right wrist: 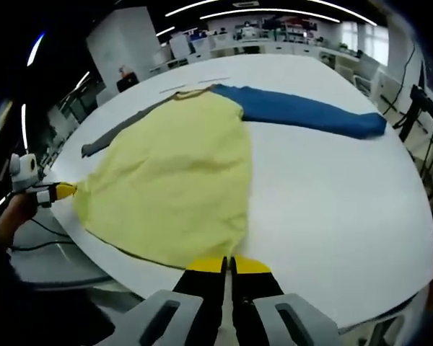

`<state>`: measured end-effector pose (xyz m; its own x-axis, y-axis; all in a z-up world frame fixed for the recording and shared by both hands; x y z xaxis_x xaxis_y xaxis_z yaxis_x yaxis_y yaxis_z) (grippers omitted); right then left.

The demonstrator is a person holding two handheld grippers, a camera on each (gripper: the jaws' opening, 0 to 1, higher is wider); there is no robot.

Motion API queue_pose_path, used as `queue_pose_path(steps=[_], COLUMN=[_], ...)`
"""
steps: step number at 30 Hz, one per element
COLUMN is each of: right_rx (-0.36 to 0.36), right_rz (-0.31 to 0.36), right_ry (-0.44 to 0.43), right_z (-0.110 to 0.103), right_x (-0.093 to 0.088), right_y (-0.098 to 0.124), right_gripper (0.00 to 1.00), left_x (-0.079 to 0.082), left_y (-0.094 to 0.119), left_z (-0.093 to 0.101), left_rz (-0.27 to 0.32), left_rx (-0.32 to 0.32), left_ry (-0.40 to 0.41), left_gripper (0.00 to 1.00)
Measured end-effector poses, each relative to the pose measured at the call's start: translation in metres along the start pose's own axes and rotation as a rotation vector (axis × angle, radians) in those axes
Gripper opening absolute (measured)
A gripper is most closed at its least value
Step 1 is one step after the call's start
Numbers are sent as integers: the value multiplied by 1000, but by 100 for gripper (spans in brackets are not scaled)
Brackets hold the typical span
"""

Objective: Fold the garment on the visible template until the final outline fits inside the template.

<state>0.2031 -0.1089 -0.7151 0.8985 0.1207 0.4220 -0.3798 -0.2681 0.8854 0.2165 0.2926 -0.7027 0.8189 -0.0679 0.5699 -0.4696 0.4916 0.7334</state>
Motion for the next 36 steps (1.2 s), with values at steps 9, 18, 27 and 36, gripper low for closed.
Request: queue_pose_path(steps=[9, 18, 27, 36], right_rx=[7, -17, -9, 26], right_rz=[0, -21, -25, 47], right_ry=[-1, 0, -5, 18], right_z=[0, 4, 6, 6], right_x=[1, -9, -13, -9], right_y=[7, -1, -7, -3], right_gripper=[0, 0, 0, 6], left_x=[-18, -29, -31, -25], left_y=[9, 0, 1, 5], left_z=[-6, -7, -7, -2], left_rz=[-87, -164, -184, -88], left_rx=[60, 122, 172, 151], left_ry=[19, 10, -60, -122], left_gripper=[0, 0, 0, 15])
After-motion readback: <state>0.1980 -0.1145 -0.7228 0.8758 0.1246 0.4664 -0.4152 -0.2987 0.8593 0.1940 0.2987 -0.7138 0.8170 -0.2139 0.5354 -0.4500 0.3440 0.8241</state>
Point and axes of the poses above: the point that each gripper's makers call its tool centre point, and the gripper's own axes: y roughly backward along the fingers, z roughly to its right, x roughly out of its top, the point moved 9 cm from there along y, roughly backward along the fingers, and after that the axes turned 8 degrees about -z, right-handed, at the moved point
